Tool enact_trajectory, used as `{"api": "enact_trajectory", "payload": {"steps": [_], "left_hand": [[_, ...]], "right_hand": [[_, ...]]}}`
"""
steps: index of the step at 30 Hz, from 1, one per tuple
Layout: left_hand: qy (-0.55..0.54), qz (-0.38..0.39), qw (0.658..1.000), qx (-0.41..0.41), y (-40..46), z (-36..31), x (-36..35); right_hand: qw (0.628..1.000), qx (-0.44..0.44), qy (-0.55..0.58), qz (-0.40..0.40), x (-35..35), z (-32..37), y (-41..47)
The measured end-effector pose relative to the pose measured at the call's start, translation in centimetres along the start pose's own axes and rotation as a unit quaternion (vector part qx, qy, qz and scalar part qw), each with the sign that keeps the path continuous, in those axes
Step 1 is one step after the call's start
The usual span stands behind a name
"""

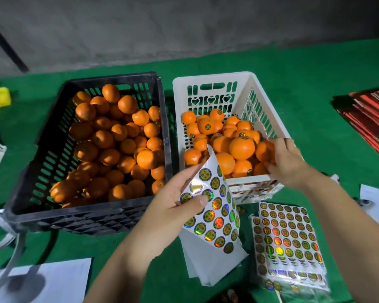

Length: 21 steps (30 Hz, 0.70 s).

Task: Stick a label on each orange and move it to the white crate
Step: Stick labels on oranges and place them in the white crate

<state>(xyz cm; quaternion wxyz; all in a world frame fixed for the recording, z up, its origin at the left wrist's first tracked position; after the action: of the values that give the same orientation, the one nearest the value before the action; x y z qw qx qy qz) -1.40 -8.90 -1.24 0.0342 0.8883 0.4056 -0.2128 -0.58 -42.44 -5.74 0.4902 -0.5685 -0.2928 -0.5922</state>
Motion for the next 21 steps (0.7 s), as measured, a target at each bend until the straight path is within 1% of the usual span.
{"api": "enact_trajectory", "payload": {"steps": [1,2,3,6,7,8,10,11,12,13,14,15,16,17,18,19,20,21], "left_hand": [[-0.005,-0.002,1.0,-0.002,0.0,0.0,0.1],[-0.011,-0.002,1.0,-0.005,-0.1,-0.1,0.2],[-0.015,-0.002,1.0,-0.008,-0.1,-0.1,0.3],[-0.026,-0.01,0.999,-0.016,0.1,-0.3,0.4],[-0.03,-0.018,0.999,-0.021,0.2,-0.5,0.5],[-0.026,-0.027,0.999,-0.027,0.4,-0.6,0.6],[-0.001,-0.043,0.998,-0.044,0.8,-0.8,0.7],[0.01,-0.044,0.998,-0.049,1.0,-0.8,0.6],[0.019,-0.044,0.997,-0.053,1.2,-0.7,0.5],[0.025,-0.042,0.997,-0.054,1.3,-0.7,0.4],[0.025,-0.042,0.997,-0.055,1.5,-0.7,0.3],[0.024,-0.038,0.997,-0.055,1.6,-0.8,0.3],[0.032,-0.033,0.997,-0.057,1.8,-1.0,0.5],[0.048,-0.032,0.996,-0.061,2.0,-1.4,1.0],[0.076,-0.031,0.994,-0.068,2.4,-2.0,1.6],[0.102,-0.024,0.992,-0.075,2.7,-2.6,2.4],[0.124,-0.015,0.989,-0.08,3.2,-3.3,3.2],[0.137,-0.008,0.987,-0.08,3.8,-3.9,4.2]], "right_hand": [[1.0,0.019,0.01,0.016,0.1,-0.2,0.1],[0.999,0.037,0.028,0.014,0.2,-0.3,0.1],[0.997,0.051,0.057,-0.006,0.3,-0.3,-0.2],[0.984,0.065,0.107,-0.129,0.5,-0.2,-1.5],[0.98,0.063,0.109,-0.153,0.3,-0.2,-1.8],[0.979,0.064,0.108,-0.159,0.2,0.0,-1.9],[0.986,0.068,0.079,-0.128,0.1,0.5,-1.8],[0.988,0.065,0.058,-0.127,0.4,0.8,-1.8],[0.987,0.055,0.048,-0.145,0.8,1.2,-2.0],[0.981,0.047,0.075,-0.172,1.4,1.7,-2.6],[0.973,0.043,0.15,-0.172,1.9,2.6,-3.3],[0.956,0.053,0.261,-0.125,2.1,3.9,-4.0],[0.923,0.085,0.372,-0.04,1.6,5.6,-4.5],[0.878,0.13,0.458,0.054,0.8,7.7,-5.0],[0.831,0.17,0.515,0.123,0.1,9.5,-5.6],[0.796,0.196,0.552,0.151,-0.5,11.0,-5.8],[0.776,0.204,0.576,0.155,-0.9,12.1,-5.8],[0.773,0.196,0.587,0.144,-1.3,13.0,-5.5]]}}
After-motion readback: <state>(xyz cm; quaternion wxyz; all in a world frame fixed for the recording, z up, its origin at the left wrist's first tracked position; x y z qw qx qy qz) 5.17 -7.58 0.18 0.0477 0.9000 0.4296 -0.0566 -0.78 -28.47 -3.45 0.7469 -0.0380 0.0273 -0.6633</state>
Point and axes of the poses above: each hand's wrist, its own y-axis towards the middle knuckle, its own x-axis out of the back of the hand, z = x × y, the point moved 5 cm from there along y, towards the middle knuckle, and after that the axes turned 13 degrees about -y, right-handed, at the moved point
